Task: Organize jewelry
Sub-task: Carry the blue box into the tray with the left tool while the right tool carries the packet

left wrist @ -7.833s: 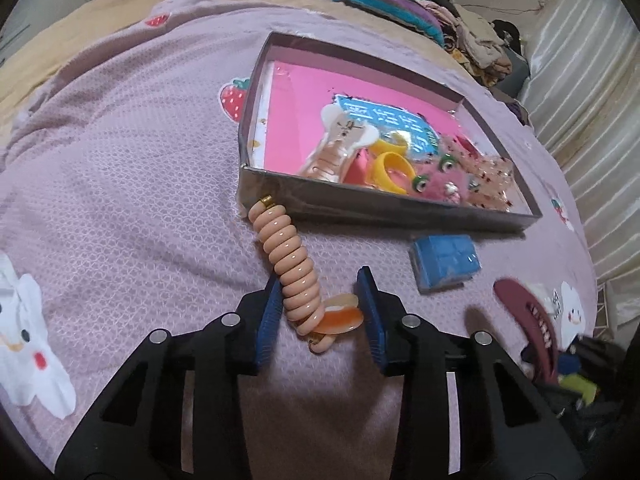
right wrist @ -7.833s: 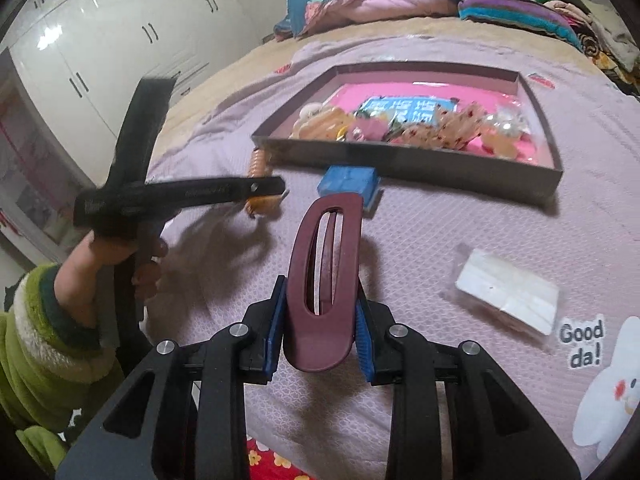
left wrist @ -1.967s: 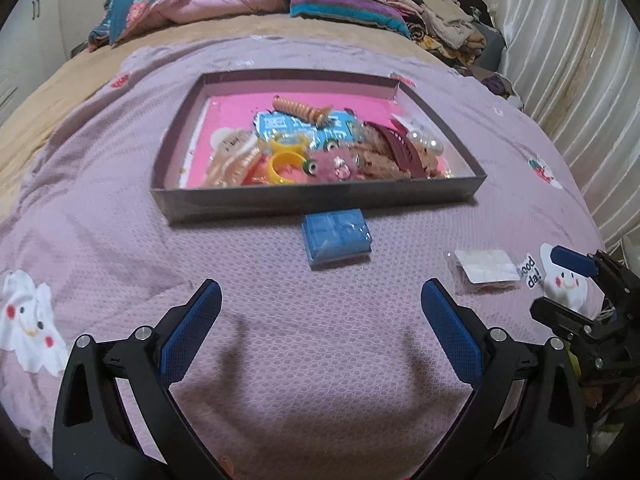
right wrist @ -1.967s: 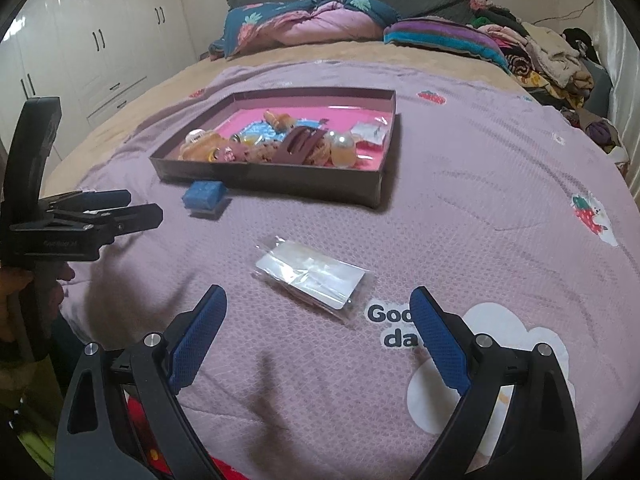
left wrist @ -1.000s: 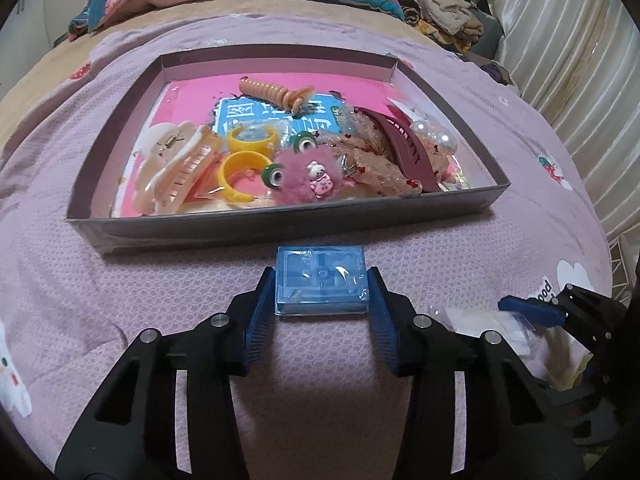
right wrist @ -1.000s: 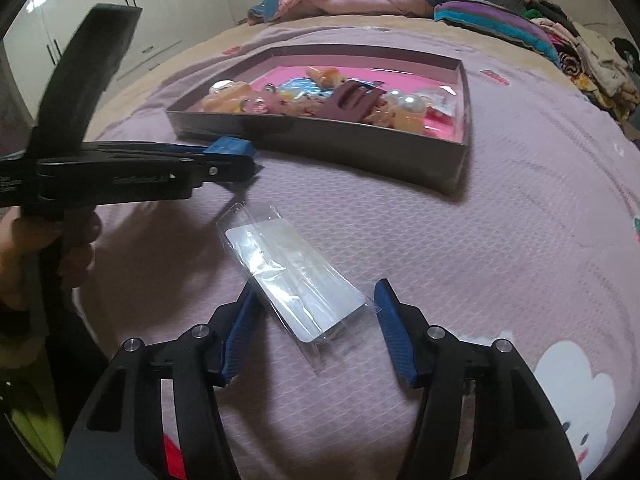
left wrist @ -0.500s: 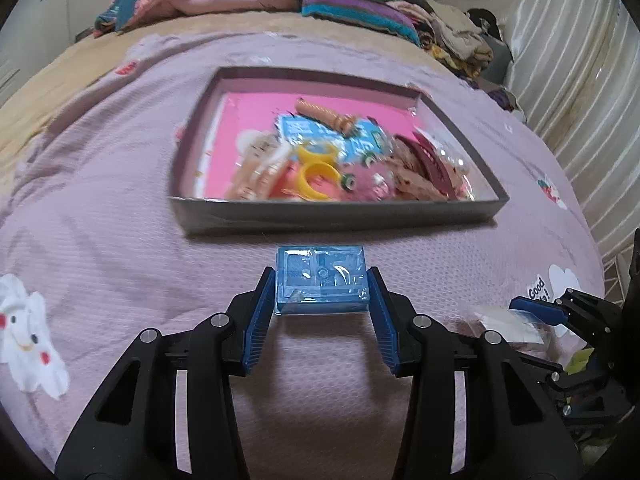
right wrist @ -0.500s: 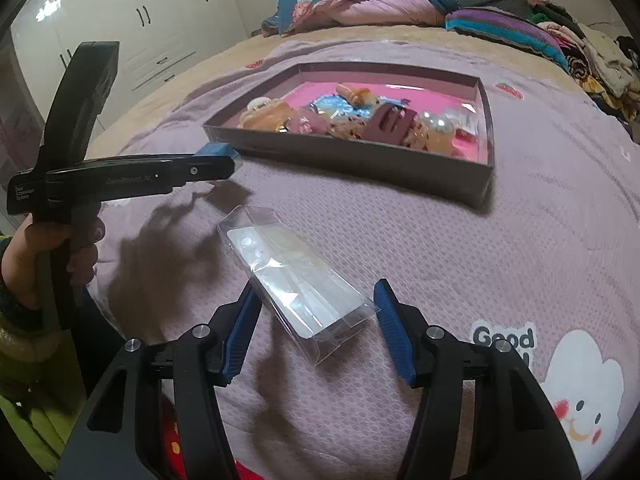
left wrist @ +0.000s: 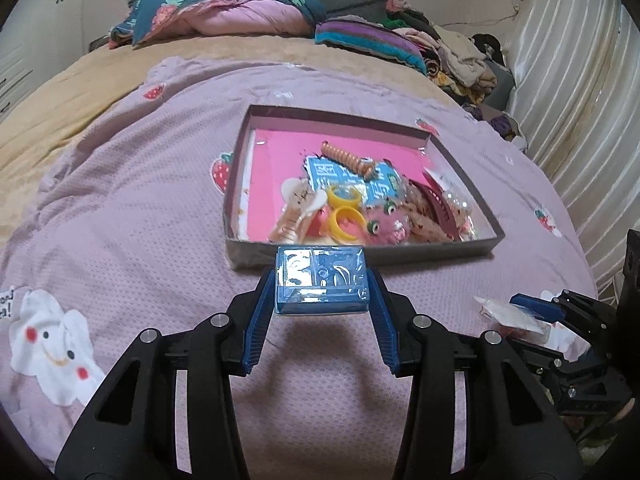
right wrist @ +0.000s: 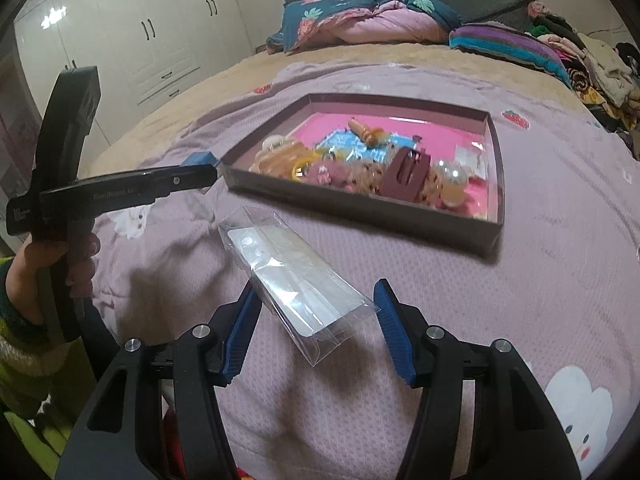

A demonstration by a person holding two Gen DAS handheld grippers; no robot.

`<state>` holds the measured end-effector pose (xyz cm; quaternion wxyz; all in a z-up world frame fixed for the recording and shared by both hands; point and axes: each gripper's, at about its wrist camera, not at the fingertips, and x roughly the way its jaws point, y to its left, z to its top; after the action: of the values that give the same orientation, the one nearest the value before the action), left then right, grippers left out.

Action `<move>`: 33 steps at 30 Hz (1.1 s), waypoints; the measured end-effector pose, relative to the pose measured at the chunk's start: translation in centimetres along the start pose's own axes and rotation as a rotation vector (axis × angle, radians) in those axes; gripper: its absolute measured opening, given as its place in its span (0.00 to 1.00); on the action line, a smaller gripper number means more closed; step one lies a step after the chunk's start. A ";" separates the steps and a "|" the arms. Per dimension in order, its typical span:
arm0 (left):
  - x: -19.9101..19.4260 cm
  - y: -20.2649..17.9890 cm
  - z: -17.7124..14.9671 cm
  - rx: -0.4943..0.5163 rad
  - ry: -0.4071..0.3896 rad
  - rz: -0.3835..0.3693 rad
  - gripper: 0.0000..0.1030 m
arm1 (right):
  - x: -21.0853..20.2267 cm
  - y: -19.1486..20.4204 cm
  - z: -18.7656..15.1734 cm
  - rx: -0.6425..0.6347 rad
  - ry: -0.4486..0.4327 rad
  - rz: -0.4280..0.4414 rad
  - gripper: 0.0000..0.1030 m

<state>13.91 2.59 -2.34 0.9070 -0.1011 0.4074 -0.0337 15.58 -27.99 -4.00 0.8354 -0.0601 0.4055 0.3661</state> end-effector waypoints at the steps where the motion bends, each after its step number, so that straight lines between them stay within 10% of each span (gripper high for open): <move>1: 0.0 0.0 0.2 -0.001 -0.003 0.001 0.36 | 0.0 0.0 0.3 0.000 -0.004 -0.002 0.55; 33: 2.8 -1.9 6.4 0.050 -0.025 -0.042 0.36 | -1.7 -5.8 6.7 0.094 -0.131 -0.117 0.55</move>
<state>20.62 1.38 0.17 0.9133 -0.0872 0.3930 -0.0617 22.98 -30.45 0.56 0.8819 -0.0204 0.3627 0.3003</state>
